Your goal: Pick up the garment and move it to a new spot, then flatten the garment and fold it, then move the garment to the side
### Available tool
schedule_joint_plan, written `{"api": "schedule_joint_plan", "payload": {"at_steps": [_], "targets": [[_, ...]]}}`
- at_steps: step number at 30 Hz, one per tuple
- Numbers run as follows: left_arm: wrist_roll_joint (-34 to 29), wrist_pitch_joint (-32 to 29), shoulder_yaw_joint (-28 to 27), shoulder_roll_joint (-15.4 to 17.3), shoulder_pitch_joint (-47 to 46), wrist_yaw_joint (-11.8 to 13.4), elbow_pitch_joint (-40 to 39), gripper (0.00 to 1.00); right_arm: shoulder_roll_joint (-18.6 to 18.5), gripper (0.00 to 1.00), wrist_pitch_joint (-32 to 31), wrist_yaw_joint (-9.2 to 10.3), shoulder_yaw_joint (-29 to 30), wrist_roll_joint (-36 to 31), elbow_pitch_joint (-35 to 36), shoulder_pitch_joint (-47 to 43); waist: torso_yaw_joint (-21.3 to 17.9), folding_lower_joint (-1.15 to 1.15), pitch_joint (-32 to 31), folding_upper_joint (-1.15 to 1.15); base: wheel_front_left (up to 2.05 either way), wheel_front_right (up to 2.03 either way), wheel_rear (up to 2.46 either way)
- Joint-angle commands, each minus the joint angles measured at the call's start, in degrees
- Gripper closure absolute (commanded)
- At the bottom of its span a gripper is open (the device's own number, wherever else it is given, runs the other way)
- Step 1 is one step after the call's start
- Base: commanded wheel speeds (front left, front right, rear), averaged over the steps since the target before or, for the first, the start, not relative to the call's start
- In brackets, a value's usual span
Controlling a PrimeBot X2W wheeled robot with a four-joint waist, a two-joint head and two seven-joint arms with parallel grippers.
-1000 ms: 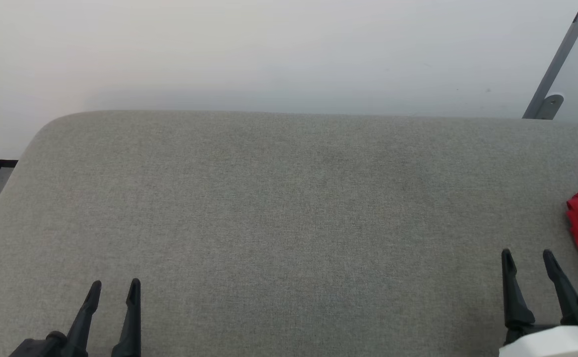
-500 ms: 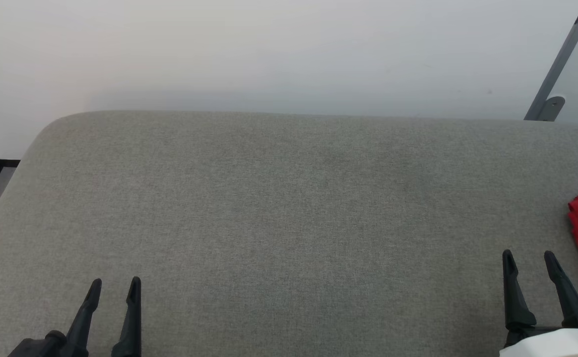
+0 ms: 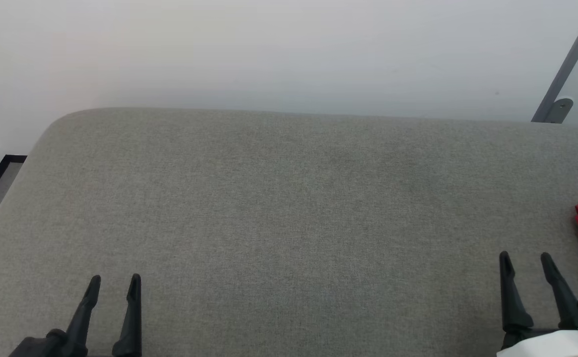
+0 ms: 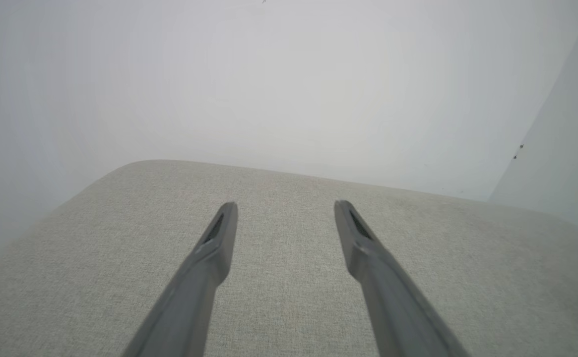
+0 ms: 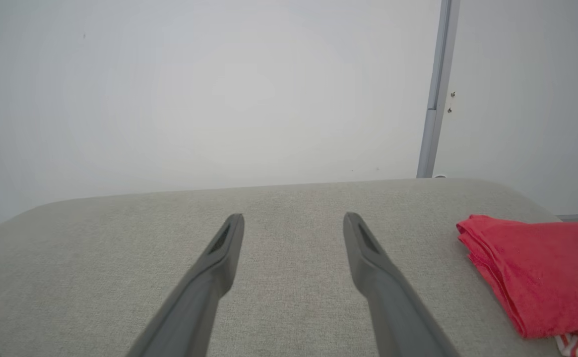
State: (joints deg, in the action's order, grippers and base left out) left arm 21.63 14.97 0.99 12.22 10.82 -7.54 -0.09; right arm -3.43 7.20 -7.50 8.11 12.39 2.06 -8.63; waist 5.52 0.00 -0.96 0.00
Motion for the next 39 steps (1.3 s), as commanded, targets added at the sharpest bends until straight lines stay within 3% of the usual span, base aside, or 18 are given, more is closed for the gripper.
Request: {"api": "schedule_joint_plan", "payload": {"at_steps": [1, 5, 22, 39], "targets": [[0.0, 0.0, 0.1, -0.1, 0.0, 0.0, 0.2, 1.0, 0.0, 1.0, 0.0, 0.0, 0.0, 0.0, -0.2, 0.0, 0.0, 0.0, 0.0, 0.0, 0.0, 0.0, 0.0], [0.9, -0.3, 0.5, -1.1, 0.2, 0.0, 2.0, 1.0, 0.2, 1.0, -0.3, 0.0, -0.2, 0.9, -2.4, -0.2, 0.0, 0.0, 0.0, 0.0, 0.0, 0.0, 0.0], [17.2, -4.4, -0.5, -2.2, -3.8, 0.0, 4.8, 1.0, 0.3, 1.0, -3.3, 0.0, -0.5, 18.5, -5.3, 3.2, -0.8, 0.0, 0.2, 0.0, 0.0, 0.0, 0.0], [29.7, -7.6, -1.4, -3.3, -6.9, 0.0, 6.9, 1.0, 0.3, 1.0, -5.7, 0.0, -0.8, 32.2, -7.7, 5.9, -1.5, 0.0, 0.3, 0.0, 0.0, 0.0, 0.0]]}}
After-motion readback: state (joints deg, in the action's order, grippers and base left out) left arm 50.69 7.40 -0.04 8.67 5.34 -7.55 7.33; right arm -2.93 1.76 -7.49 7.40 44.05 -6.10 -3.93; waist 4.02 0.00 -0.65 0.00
